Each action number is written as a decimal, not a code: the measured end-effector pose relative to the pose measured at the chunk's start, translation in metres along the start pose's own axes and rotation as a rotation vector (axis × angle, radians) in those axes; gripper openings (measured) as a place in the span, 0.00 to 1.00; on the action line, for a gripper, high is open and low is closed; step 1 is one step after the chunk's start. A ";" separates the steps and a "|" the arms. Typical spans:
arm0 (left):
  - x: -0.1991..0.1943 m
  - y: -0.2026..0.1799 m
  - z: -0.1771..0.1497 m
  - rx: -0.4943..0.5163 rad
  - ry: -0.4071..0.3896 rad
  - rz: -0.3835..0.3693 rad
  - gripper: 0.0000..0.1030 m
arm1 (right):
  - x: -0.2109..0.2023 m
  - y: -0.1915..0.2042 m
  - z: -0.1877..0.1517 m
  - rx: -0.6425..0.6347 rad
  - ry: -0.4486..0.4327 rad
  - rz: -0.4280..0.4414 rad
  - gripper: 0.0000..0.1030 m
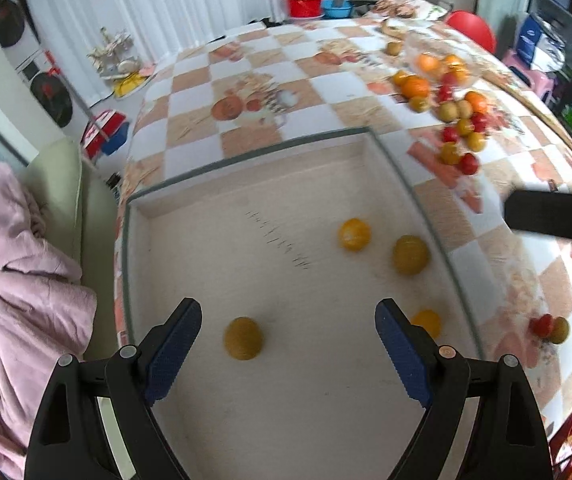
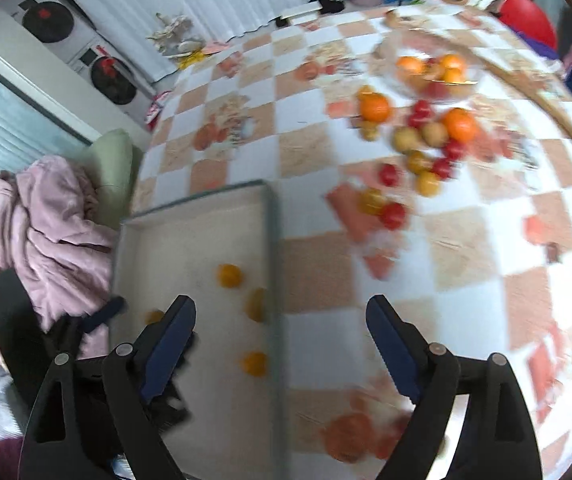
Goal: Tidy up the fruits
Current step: 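Return to the fruits and grasp a yellow cherry tomato with the right tool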
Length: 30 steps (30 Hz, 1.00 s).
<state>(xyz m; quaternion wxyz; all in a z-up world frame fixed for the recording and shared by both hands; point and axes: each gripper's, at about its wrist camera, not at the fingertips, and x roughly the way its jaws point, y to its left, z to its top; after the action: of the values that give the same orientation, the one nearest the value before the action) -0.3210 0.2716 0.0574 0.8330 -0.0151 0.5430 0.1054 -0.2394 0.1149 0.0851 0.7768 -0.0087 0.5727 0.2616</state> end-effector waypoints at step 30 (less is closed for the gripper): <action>-0.020 -0.107 0.010 0.159 -0.013 -0.148 0.87 | -0.002 -0.079 -0.117 -0.105 0.088 -0.191 0.69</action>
<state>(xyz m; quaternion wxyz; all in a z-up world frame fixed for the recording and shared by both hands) -0.2987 0.1651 0.0700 0.8407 0.0115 0.5414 0.0002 -0.3100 0.0092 0.0241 0.7708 -0.1152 0.5885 0.2153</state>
